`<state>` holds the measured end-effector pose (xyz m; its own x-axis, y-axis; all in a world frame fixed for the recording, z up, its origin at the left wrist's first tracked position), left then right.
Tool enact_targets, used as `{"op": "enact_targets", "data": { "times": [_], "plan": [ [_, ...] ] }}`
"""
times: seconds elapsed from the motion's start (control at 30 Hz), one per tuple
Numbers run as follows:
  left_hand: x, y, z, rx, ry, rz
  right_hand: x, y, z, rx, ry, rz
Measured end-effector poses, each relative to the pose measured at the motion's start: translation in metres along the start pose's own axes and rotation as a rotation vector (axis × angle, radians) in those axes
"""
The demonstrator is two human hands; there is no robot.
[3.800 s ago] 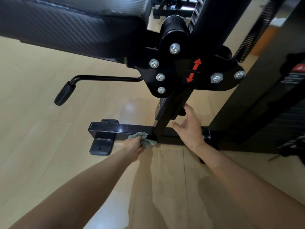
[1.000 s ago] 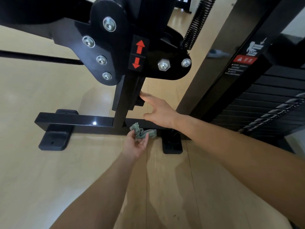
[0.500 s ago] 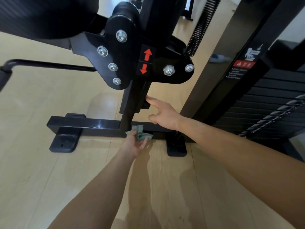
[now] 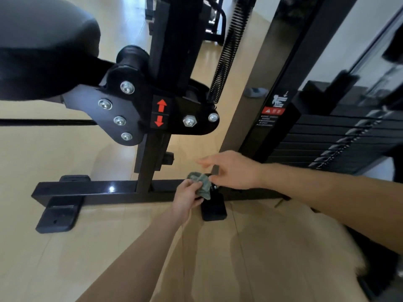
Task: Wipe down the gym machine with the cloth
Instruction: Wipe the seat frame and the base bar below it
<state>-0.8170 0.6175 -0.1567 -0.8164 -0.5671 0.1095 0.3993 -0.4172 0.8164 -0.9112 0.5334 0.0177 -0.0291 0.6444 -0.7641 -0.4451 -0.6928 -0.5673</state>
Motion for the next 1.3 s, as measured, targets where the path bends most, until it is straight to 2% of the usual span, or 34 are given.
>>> {"op": "enact_targets", "data": {
  "times": [0.13,0.23,0.33,0.47,0.57,0.77,0.83,0.97,1.03,1.2,1.3],
  "plan": [
    [0.041,0.016,0.000,0.042,-0.061,-0.050,0.000,0.024,0.055,0.101,0.127,-0.092],
    [0.060,0.024,0.005,0.190,0.059,-0.180,0.004,0.050,0.075,0.208,0.297,-0.178],
    [0.067,0.040,0.020,0.376,0.147,-0.232,0.004,0.061,0.079,0.231,0.435,-0.313],
    [0.074,0.073,0.050,0.631,0.158,-0.222,-0.009,0.054,0.076,0.148,0.706,-0.586],
    [0.076,0.095,0.078,0.816,0.150,-0.232,-0.020,0.037,0.075,0.022,0.823,-0.727],
    [0.082,0.136,0.112,1.095,0.202,-0.257,-0.039,0.008,0.071,-0.200,1.011,-0.672],
    [0.088,0.144,0.116,1.123,0.218,-0.240,-0.051,0.008,0.071,-0.225,1.034,-0.673],
    [0.097,0.151,0.118,1.044,0.303,-0.148,-0.071,0.014,0.079,-0.229,1.121,-0.737],
    [0.101,0.157,0.118,1.080,0.362,-0.189,-0.078,0.016,0.083,-0.236,1.170,-0.780],
    [0.107,0.174,0.122,1.128,0.370,-0.221,-0.096,0.006,0.088,-0.262,1.392,-0.568],
    [0.115,0.190,0.130,1.169,0.402,-0.189,-0.103,-0.005,0.090,-0.283,1.458,-0.591]
  ]
}}
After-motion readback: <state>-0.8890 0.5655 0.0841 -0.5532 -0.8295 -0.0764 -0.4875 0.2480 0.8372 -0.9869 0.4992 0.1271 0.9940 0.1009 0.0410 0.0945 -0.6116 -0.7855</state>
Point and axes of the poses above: each hand's wrist, its own z-axis away from the middle knuckle, its own x-axis out of the palm, y = z × x, the point moved 2 cm from there along -z, towards the middle knuckle, and after that the axes turned 15 degrees about -z, right-handed, at the moved point
